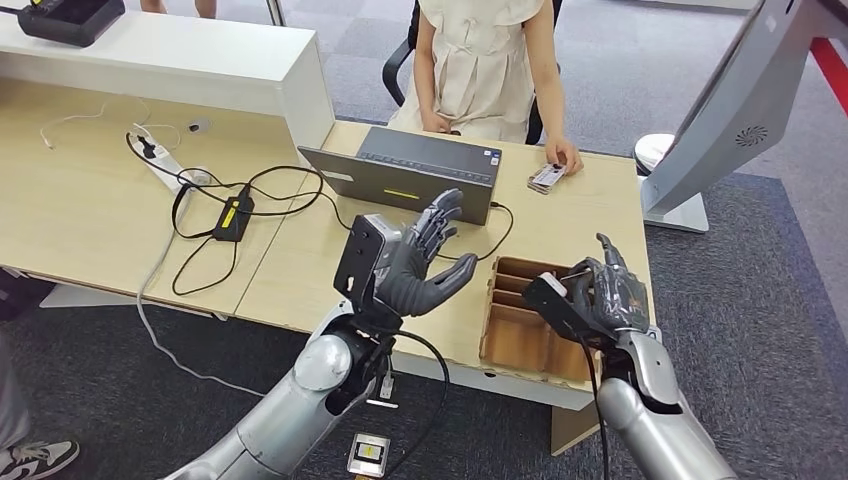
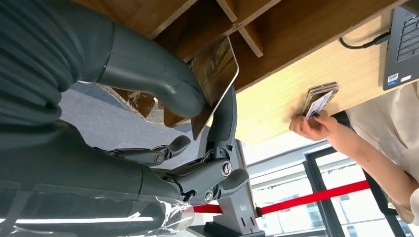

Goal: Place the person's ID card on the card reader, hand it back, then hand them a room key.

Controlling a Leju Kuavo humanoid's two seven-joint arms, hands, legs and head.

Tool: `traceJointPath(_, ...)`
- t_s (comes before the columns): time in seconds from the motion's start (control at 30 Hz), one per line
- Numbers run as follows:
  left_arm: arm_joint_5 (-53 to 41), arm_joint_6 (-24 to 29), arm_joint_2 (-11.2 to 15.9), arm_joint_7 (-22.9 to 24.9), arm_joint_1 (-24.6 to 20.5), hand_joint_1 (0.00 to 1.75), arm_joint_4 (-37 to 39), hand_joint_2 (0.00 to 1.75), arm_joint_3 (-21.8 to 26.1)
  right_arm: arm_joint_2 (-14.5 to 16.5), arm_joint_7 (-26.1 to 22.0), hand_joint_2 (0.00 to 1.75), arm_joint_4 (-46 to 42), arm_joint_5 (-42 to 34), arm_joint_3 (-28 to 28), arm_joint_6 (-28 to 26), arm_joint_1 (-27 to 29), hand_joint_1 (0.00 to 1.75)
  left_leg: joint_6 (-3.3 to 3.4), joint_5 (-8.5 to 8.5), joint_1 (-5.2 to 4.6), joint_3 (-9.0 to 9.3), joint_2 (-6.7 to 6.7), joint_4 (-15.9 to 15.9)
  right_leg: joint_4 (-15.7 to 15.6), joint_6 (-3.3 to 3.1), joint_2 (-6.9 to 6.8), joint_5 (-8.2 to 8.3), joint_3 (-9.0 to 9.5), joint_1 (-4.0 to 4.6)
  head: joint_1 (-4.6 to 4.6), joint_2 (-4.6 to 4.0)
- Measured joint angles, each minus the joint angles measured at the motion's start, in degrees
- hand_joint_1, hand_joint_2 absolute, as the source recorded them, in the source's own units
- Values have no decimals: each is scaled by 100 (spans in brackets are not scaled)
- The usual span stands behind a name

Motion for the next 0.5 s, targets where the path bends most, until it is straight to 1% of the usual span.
traceJointPath(0.1,-2,-19,0,8,0,0,18,175,-4,13,11,175,21,-19,-3,-146,-13,175,0,0,0,0,0,0,0,0,0,0,0,0,1,0)
traceJointPath(0.27,0,-25,0,6,-2,0,39,175,-9,22,-21,175,1,-81,-45,-558,-109,175,0,0,0,1,1,1,0,0,0,0,-1,0,0,0)
traceJointPath(0.4,23,-5,-3,-9,-41,0,82,175,-54,20,-49,175,-144,-149,-162,-853,-254,175,0,0,0,1,1,2,0,0,0,0,-1,0,0,0)
traceJointPath(0.5,68,29,-15,-38,-84,0,124,175,-107,1,-43,175,-289,-175,-296,-979,-385,175,0,1,-1,3,1,3,0,0,1,1,0,0,1,0)
